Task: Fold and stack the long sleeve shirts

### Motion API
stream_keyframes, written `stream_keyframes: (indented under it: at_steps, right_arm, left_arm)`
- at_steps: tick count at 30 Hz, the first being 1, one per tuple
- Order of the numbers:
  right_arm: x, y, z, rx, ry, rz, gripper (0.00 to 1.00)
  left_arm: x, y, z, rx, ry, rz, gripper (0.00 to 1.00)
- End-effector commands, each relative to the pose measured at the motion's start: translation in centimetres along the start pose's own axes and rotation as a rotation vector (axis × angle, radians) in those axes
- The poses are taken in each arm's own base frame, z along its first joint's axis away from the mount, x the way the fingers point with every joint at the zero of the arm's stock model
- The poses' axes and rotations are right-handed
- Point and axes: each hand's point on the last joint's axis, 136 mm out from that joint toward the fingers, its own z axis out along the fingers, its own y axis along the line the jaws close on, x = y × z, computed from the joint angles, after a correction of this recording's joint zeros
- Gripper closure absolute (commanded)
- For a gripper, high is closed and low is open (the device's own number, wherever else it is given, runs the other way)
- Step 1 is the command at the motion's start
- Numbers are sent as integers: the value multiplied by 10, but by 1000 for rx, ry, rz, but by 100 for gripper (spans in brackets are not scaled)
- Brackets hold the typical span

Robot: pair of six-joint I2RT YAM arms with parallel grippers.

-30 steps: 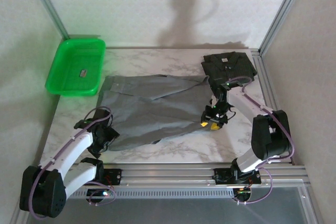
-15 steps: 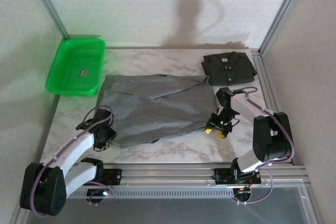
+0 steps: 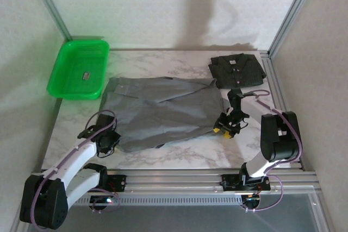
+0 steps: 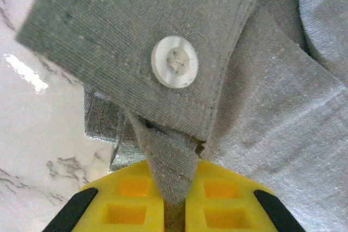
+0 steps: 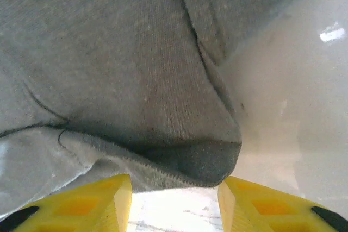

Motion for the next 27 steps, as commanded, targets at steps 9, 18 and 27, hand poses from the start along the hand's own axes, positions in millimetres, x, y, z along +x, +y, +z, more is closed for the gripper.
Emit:
stream_keyframes:
  at_steps: [9, 18, 27]
  right_arm:
    - [-16, -14, 12, 55, -31, 59, 71]
    - [-19, 1, -15, 29, -48, 26, 100]
    - [-29, 18, -42, 14, -65, 4, 100]
  left_arm:
    - [-12, -20, -17, 36, -38, 20, 100]
    - [-27, -44, -39, 77, -83, 61, 100]
    - [-32, -67, -44, 97, -68, 90, 100]
